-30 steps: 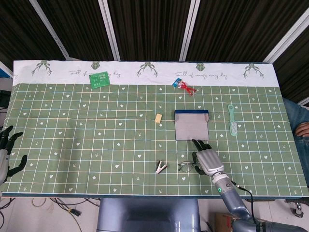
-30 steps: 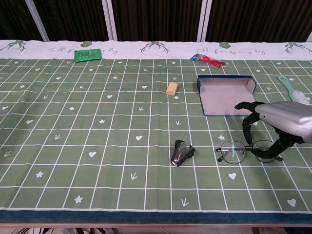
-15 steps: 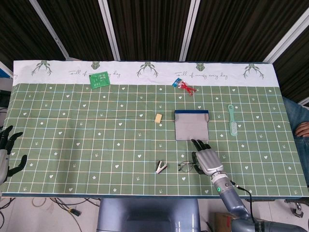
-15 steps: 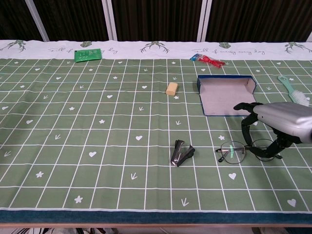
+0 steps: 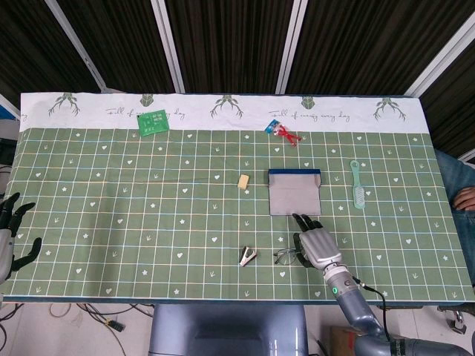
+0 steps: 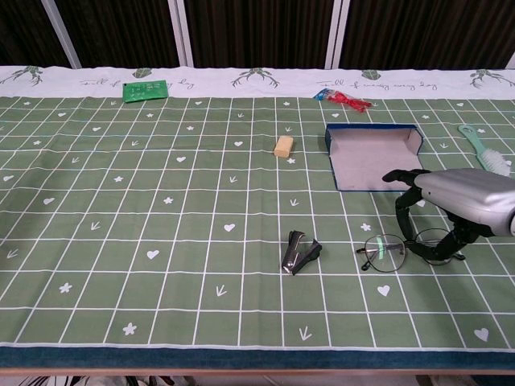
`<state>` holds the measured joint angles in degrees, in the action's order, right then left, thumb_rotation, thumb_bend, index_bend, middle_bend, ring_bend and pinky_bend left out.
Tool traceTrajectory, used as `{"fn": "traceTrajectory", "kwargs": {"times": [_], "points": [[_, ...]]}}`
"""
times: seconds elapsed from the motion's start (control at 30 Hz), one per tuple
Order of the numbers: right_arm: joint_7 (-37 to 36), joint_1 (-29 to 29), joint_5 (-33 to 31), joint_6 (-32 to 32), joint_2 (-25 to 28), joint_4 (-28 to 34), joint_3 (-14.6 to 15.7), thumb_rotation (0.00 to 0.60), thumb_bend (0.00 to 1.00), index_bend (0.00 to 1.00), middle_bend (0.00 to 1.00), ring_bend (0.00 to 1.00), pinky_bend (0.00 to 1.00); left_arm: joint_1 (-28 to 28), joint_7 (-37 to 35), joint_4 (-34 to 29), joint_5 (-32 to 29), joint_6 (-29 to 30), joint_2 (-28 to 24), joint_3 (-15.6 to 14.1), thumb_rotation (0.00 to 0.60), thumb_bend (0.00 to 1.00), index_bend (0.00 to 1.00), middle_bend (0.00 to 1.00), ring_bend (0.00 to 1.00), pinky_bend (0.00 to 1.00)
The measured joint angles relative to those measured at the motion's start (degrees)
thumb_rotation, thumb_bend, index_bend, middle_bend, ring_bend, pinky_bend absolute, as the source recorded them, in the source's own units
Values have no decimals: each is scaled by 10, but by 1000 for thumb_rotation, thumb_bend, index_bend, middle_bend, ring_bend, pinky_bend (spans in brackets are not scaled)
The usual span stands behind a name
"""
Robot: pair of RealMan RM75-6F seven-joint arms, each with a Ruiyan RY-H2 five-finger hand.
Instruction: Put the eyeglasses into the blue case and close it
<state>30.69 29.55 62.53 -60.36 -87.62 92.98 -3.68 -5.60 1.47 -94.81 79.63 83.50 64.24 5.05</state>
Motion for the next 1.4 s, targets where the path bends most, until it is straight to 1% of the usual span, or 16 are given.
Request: {"fn": "traceTrajectory", "kwargs": {"times": [0.63, 0.9, 1.1, 1.4], "points": [[14, 9, -17, 1, 1, 8, 2, 600, 467, 598, 26, 42, 193, 0, 0, 0, 0, 0, 0, 0, 600, 384, 151, 0, 0, 0], [13, 12, -19, 1, 4, 12, 2, 600, 509, 605, 26, 43, 193, 0, -1, 0, 0, 0, 0, 0, 600, 384, 151, 0, 0, 0], [11, 14, -22, 5, 9, 15, 2, 600, 511, 608, 26, 43, 193, 0, -1, -1, 0, 0, 0, 0, 600, 384, 151, 0, 0, 0], [1, 21, -20, 6, 23, 29, -8, 600, 511, 609, 26, 42, 193, 1, -2, -2, 0, 1, 0, 0, 600, 384, 151, 0, 0, 0]]}}
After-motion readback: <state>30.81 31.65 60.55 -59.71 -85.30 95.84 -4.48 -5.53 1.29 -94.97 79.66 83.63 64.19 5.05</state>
